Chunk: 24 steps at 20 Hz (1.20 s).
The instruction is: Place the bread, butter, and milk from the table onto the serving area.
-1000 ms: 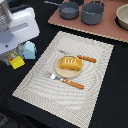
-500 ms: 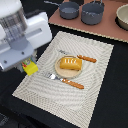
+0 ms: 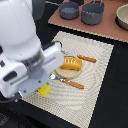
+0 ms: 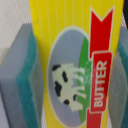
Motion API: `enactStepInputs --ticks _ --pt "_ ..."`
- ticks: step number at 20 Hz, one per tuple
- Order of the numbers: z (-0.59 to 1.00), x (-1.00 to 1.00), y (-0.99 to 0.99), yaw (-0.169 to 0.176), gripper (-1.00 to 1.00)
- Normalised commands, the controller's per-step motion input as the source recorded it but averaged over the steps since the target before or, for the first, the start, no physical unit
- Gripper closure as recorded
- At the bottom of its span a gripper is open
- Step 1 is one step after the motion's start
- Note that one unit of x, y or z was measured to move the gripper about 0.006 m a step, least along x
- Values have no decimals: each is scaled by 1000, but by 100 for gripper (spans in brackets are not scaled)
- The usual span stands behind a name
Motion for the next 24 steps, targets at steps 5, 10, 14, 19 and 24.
enactStepInputs --ticks 5,10,14,19,24 --pt "-180 997 -4 -9 100" --pt "589 677 184 -13 -100" --pt "999 466 241 -8 -100" --pt "934 -25 308 -5 -100" --pt "505 -421 569 39 -100"
